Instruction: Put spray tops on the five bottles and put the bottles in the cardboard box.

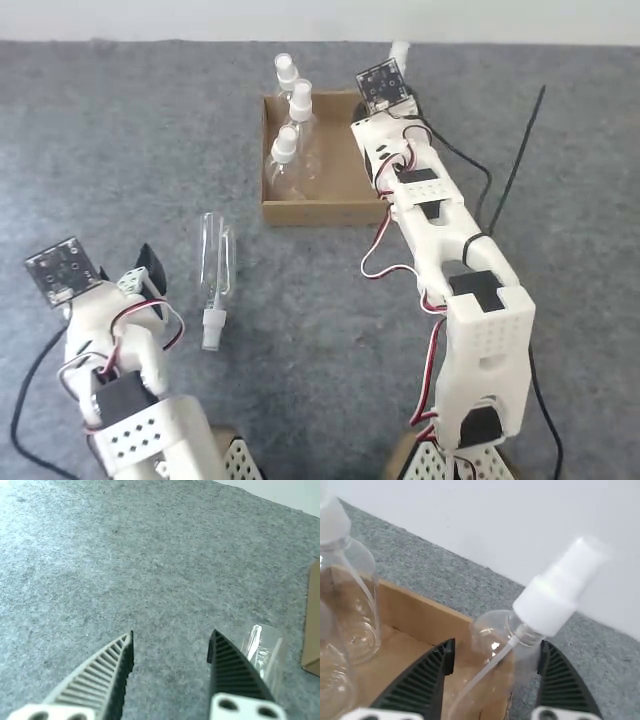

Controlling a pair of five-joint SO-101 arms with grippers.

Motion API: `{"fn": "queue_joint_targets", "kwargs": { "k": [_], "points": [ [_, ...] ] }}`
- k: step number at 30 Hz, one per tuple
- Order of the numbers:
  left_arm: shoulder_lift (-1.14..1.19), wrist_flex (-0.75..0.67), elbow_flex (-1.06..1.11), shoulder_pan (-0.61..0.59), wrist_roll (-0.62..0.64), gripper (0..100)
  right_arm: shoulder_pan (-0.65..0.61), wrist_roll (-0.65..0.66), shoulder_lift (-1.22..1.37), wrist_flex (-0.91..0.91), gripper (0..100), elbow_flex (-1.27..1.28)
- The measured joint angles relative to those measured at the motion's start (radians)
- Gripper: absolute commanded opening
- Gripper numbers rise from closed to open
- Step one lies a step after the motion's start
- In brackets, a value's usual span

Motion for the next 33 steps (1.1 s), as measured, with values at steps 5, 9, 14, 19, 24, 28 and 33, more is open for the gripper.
{"fn": "queue_joint_targets", "kwargs": {
  "k": [5, 9, 14, 19, 24, 28, 33],
  "points": [
    [0.000, 0.000, 0.000, 0.000, 0.000, 23, -0.002, 0.041, 0.000, 0.000, 13.2, 0.000],
    [0.000, 0.000, 0.000, 0.000, 0.000, 23, -0.003, 0.049, -0.006, 0.000, 13.8, 0.000],
    [0.000, 0.000, 0.000, -0.002, 0.000, 23, -0.003, 0.060, -0.017, 0.000, 13.9, 0.018],
    [0.000, 0.000, 0.000, -0.002, 0.000, 23, -0.003, 0.126, -0.021, 0.000, 20.6, 0.028],
    [0.000, 0.000, 0.000, -0.002, 0.000, 23, -0.005, 0.140, -0.025, 0.003, 26.1, 0.034],
    [0.000, 0.000, 0.000, 0.000, 0.000, 23, -0.015, 0.141, -0.025, 0.009, 26.2, 0.044],
    [0.000, 0.000, 0.000, 0.000, 0.000, 23, -0.015, 0.141, -0.063, 0.040, 26.3, 0.086]
  ]
}}
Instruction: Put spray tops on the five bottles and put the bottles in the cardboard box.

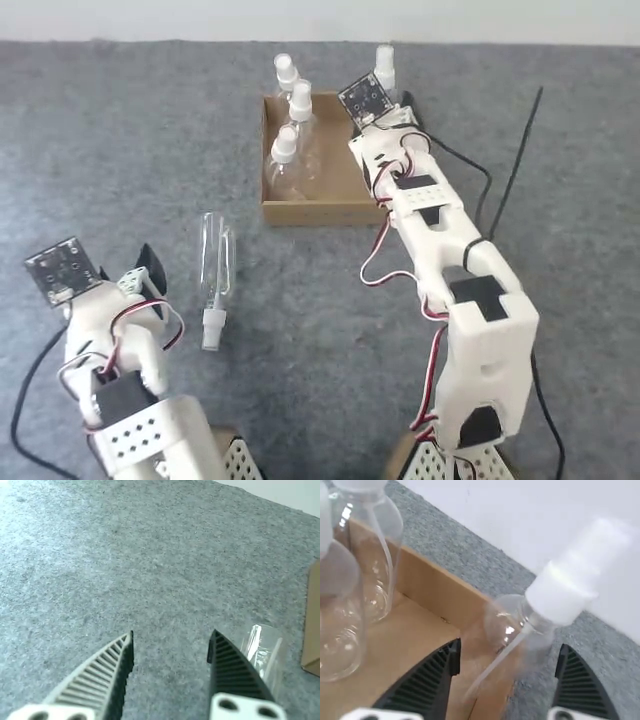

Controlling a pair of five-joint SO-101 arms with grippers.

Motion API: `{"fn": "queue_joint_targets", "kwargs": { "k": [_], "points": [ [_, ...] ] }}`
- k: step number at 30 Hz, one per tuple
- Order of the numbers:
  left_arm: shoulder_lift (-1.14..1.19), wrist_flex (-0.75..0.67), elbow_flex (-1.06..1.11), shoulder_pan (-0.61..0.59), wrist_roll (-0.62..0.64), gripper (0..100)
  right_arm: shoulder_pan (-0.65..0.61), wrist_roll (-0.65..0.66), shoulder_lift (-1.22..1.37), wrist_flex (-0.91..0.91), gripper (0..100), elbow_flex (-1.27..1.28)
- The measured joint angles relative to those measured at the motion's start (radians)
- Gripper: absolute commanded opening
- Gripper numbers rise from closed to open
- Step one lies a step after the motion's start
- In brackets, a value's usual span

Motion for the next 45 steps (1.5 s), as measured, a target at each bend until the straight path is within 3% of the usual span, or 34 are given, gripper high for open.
{"fn": "queue_joint_targets", "kwargs": {
  "k": [23, 45],
  "points": [
    [0.000, 0.000, 0.000, 0.000, 0.000, 23, -0.017, 0.000, -0.155, 0.143, 26.3, 0.083],
    [0.000, 0.000, 0.000, 0.000, 0.000, 23, -0.017, 0.000, -0.414, 0.554, 26.0, 0.083]
  ]
}}
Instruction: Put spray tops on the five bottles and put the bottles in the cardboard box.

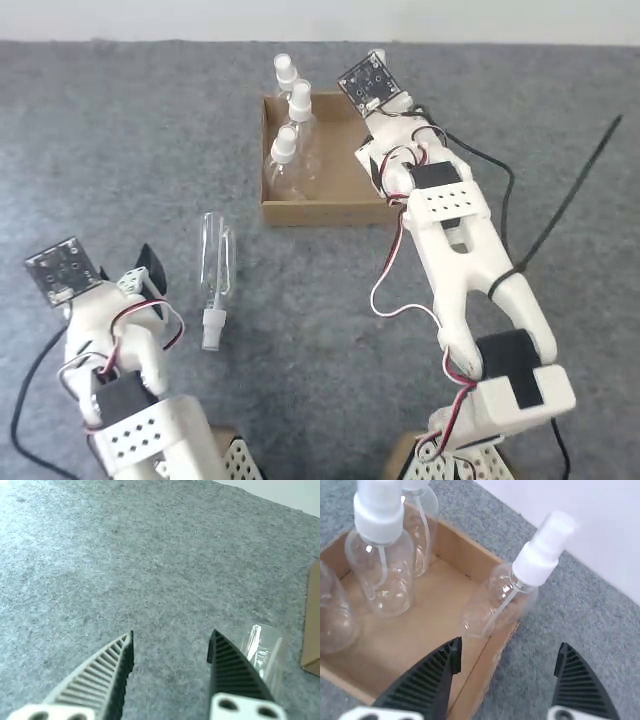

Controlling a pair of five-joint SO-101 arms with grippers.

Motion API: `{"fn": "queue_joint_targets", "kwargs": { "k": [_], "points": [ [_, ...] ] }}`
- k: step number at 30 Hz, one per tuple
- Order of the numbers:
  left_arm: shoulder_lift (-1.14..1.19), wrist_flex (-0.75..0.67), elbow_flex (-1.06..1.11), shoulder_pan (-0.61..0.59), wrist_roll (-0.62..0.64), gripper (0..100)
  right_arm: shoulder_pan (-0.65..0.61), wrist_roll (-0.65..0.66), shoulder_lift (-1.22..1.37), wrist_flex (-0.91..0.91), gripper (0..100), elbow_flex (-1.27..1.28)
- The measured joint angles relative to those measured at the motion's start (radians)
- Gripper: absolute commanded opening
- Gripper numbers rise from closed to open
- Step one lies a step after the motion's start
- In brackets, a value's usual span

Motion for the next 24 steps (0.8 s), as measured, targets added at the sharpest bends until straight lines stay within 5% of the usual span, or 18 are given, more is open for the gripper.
{"fn": "queue_joint_targets", "kwargs": {
  "k": [24],
  "points": [
    [0.000, -0.032, 0.034, 0.029, -0.049, 23, 0.000, 0.002, -0.451, 0.657, 26.0, 0.002]
  ]
}}
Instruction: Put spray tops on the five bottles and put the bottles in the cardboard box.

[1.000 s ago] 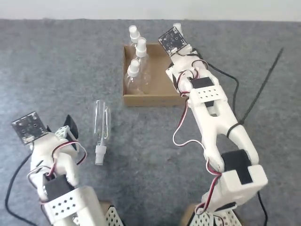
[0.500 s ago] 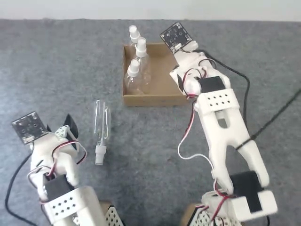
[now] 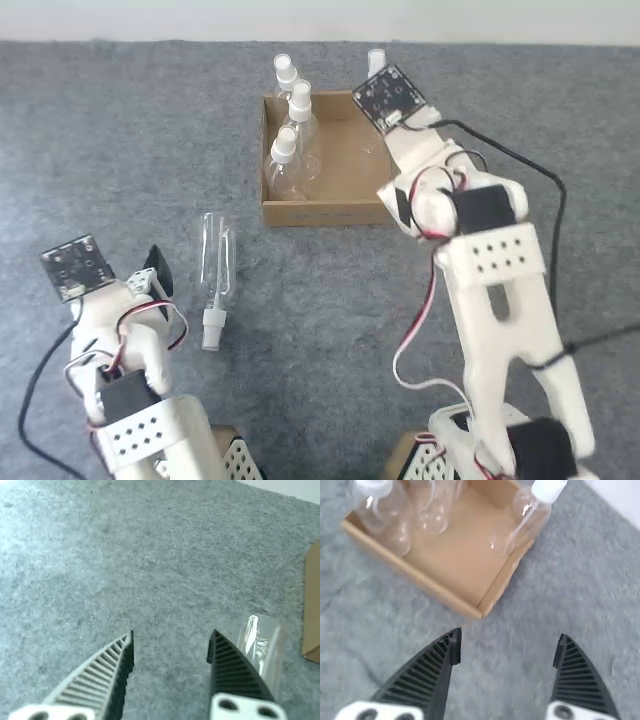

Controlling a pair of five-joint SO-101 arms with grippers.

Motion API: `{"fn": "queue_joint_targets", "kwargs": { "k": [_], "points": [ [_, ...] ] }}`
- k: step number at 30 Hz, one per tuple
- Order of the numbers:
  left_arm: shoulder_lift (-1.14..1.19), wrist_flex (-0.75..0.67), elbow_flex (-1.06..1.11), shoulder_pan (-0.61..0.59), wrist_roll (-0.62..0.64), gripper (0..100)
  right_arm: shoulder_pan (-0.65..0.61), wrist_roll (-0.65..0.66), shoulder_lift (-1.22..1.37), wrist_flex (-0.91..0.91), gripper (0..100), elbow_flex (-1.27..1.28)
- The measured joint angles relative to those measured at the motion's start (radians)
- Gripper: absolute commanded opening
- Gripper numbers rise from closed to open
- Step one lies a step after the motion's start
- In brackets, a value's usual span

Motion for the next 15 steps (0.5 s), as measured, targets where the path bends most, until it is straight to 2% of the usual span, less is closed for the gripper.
{"fn": "queue_joint_targets", "kwargs": {
  "k": [6, 11, 15],
  "points": [
    [0.000, 0.000, 0.002, -0.003, 0.000, 23, -0.020, 0.000, -0.137, 0.143, 26.0, 0.000],
    [0.000, 0.000, 0.002, -0.049, 0.000, 23, -0.112, -0.006, -0.253, 0.227, 26.0, -0.002],
    [0.000, 0.000, 0.002, -0.115, 0.025, 23, -0.193, -0.103, -0.310, 0.238, 26.0, -0.002]
  ]
}}
